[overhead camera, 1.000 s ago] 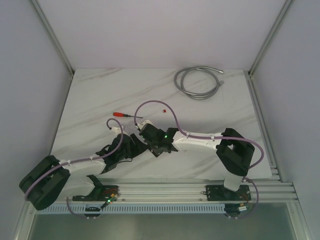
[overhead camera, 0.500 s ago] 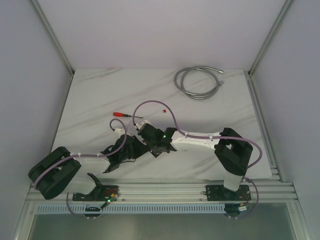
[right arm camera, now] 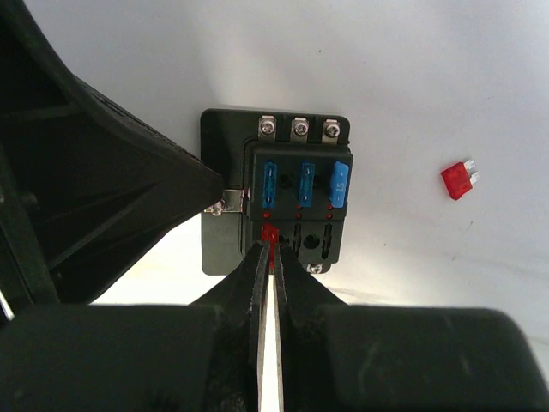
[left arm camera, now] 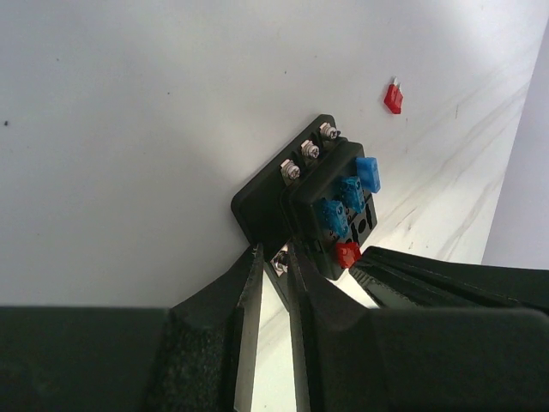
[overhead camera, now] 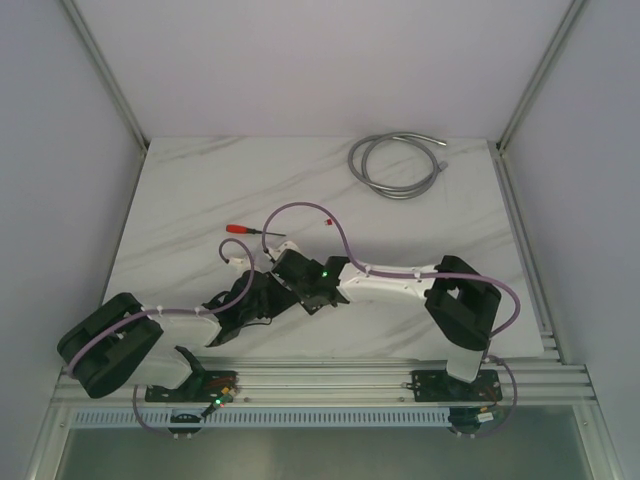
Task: Snap on the fuse box
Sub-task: Install the fuse at the fuse box base, then pick up the fuse from the center of the board.
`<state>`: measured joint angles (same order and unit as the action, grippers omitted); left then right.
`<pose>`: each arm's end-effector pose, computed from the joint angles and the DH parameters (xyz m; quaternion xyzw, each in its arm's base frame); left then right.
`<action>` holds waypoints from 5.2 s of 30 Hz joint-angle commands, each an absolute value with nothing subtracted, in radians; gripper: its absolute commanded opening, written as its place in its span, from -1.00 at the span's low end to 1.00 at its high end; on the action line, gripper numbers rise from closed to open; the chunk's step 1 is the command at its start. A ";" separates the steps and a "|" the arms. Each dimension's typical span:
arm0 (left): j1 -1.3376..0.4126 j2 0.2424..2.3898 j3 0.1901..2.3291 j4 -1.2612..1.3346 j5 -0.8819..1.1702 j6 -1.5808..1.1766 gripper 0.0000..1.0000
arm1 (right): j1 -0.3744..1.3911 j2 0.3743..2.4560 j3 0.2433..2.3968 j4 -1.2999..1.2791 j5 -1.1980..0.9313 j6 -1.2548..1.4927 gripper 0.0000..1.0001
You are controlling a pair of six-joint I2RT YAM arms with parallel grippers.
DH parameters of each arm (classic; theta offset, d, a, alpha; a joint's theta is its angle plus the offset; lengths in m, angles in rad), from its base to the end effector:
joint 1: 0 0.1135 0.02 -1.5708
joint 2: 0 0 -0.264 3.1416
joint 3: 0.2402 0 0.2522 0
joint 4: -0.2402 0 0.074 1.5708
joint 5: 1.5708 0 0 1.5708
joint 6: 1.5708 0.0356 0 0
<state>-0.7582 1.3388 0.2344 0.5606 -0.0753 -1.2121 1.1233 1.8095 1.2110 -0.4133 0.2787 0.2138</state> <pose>0.1592 -0.1471 0.1220 -0.2139 0.8439 -0.3910 0.2986 0.1715 0.3347 0.1898 -0.3837 0.8720 0.0646 0.2971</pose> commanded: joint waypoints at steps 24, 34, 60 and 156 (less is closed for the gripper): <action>-0.784 1.353 0.221 0.537 -0.072 -1.222 -0.46 | 1.135 2.045 1.124 -0.405 0.076 0.227 -1.00; -0.783 1.257 0.254 0.399 -0.157 -1.182 -0.36 | 1.136 1.808 1.143 -0.382 0.197 0.307 -0.74; -0.765 1.015 0.242 0.203 -0.283 -1.102 0.81 | 0.880 1.686 0.994 -0.123 0.449 0.447 0.11; -0.764 1.042 0.291 0.198 -0.253 -1.072 1.00 | 0.841 1.737 0.868 -0.055 0.325 0.341 -0.58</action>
